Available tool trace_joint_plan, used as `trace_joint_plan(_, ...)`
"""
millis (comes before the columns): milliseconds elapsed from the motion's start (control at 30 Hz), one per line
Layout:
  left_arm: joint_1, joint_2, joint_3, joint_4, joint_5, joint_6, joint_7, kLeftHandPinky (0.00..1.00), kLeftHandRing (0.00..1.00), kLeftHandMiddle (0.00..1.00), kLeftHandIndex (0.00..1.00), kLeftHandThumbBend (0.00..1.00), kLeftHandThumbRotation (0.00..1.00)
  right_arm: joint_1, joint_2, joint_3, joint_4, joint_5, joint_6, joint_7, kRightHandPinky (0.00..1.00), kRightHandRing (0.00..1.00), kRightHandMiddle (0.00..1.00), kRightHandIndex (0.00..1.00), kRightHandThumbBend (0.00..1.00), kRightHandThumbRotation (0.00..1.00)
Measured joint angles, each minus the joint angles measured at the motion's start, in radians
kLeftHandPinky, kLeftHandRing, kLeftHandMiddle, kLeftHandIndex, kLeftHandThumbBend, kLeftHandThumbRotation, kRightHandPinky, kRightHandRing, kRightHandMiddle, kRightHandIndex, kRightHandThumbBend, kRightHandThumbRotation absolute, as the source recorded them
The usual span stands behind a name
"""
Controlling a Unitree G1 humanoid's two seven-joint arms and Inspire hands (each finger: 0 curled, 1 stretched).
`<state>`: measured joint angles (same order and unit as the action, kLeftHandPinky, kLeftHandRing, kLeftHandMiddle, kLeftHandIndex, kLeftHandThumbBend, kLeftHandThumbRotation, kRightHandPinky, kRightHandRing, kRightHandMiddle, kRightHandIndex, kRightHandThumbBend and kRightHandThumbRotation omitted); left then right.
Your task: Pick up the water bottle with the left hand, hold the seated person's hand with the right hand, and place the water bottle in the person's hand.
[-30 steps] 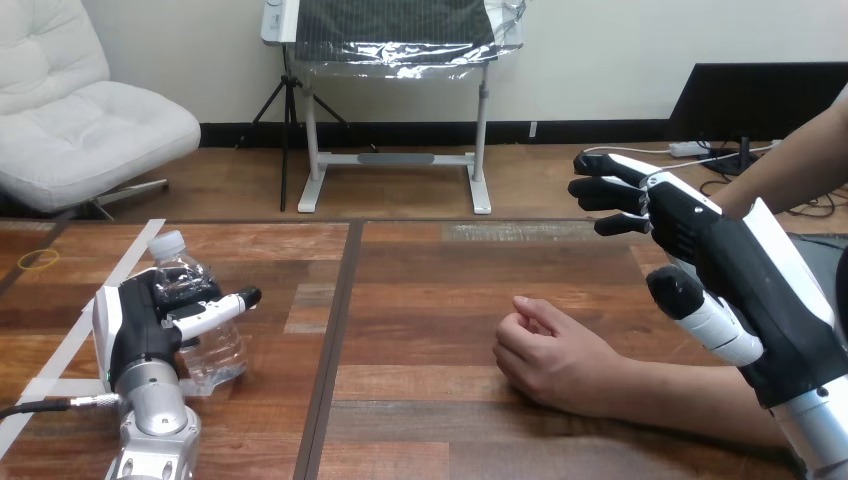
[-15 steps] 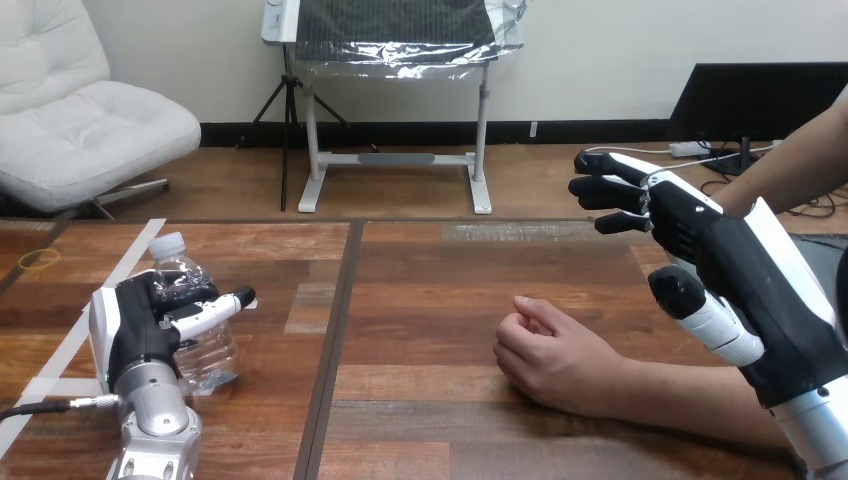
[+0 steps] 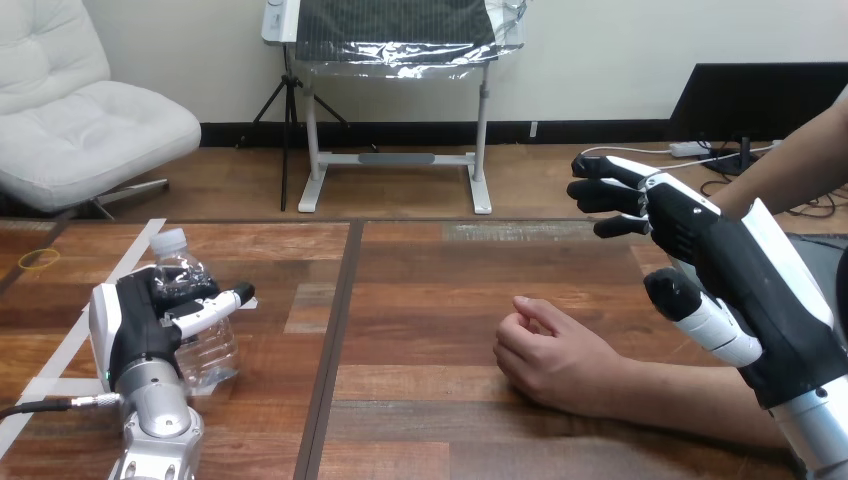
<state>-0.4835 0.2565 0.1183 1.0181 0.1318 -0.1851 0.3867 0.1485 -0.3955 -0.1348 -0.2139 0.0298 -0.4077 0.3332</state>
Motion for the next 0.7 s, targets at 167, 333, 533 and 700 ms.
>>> trace_joint_plan(167,0.016,0.0,-0.004,-0.024,0.001,-0.022,0.001,0.34,0.4,0.44,0.45,0.68,0.0,-0.002,0.0,0.0,0.015,-0.02,-0.006,-0.005,0.71,0.79,0.81,0.83,1.0,0.92)
trace_joint_plan(333,0.043,0.0,-0.01,-0.073,0.006,-0.046,0.001,0.34,0.4,0.44,0.45,0.68,0.0,-0.005,-0.006,0.0,0.039,-0.065,-0.007,-0.012,0.7,0.79,0.81,0.84,1.0,0.88)
trace_joint_plan(533,0.071,0.0,-0.02,-0.139,0.018,-0.055,0.001,0.34,0.4,0.44,0.44,0.68,0.0,-0.008,-0.02,0.0,0.058,-0.131,0.002,-0.018,0.68,0.78,0.81,0.84,1.0,0.83)
trace_joint_plan(700,0.095,0.0,-0.025,-0.197,0.029,-0.06,-0.001,0.34,0.4,0.44,0.44,0.68,0.0,-0.013,-0.045,0.0,0.065,-0.188,0.021,-0.018,0.65,0.77,0.81,0.84,0.99,0.78)
